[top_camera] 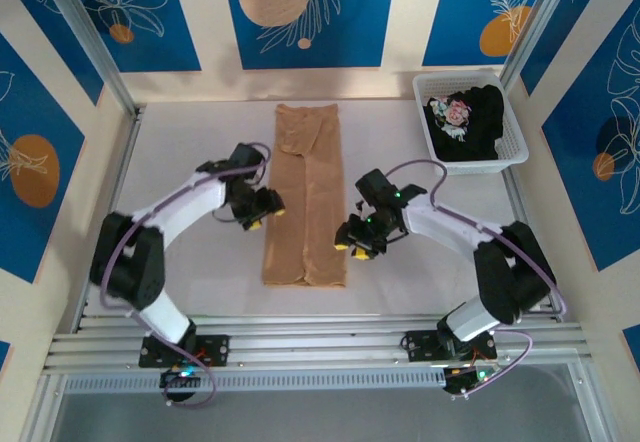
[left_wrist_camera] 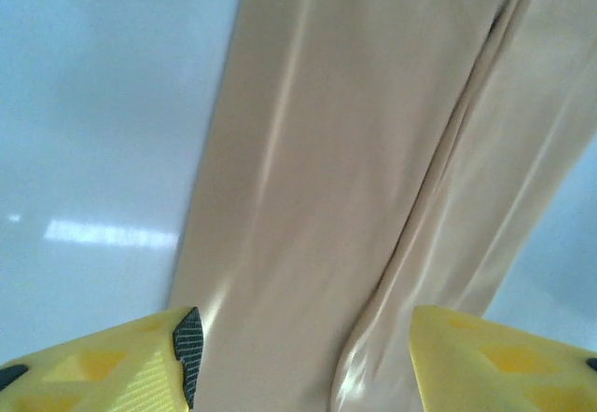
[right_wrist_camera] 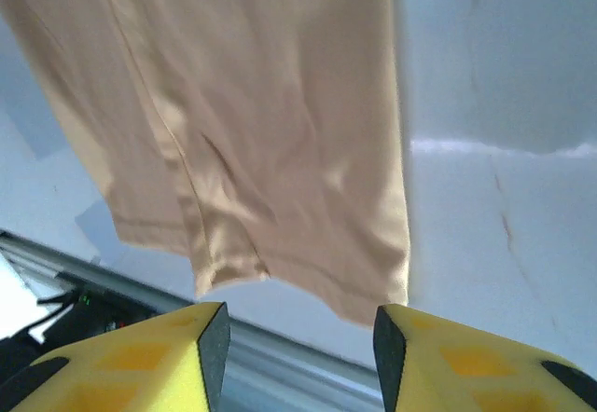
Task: Fold and stack the t-shirts
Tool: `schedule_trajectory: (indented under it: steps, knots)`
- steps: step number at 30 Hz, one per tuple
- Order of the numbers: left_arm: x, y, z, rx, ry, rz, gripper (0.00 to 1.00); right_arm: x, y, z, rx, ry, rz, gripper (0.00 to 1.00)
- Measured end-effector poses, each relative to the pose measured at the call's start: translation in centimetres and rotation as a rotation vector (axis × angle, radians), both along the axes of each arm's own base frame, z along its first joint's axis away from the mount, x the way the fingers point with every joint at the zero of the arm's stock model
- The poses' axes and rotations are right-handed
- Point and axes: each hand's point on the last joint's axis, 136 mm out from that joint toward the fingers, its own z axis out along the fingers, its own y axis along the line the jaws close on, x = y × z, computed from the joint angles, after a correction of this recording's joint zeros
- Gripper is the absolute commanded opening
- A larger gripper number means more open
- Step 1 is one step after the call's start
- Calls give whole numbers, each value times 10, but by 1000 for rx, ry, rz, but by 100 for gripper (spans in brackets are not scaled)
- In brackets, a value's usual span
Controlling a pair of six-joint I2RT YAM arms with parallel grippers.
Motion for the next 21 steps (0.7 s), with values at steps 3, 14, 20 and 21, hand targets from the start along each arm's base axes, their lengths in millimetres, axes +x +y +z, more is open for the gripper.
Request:
schedule_trajectory:
  steps: [3,14,20,21]
  knots:
    - [-66,5,-27,-11,124,-47,63,-34,-11,-20,-7,112,-22,51]
    - [-134,20,-70,25,322,-24,56,-60,-7,-46,-18,219,-55,50]
    - [-138,23,-75,73,341,13,40,-57,-1,-55,-35,259,-77,50]
    - [-138,24,-76,82,346,20,38,-55,1,-55,-35,259,-77,49]
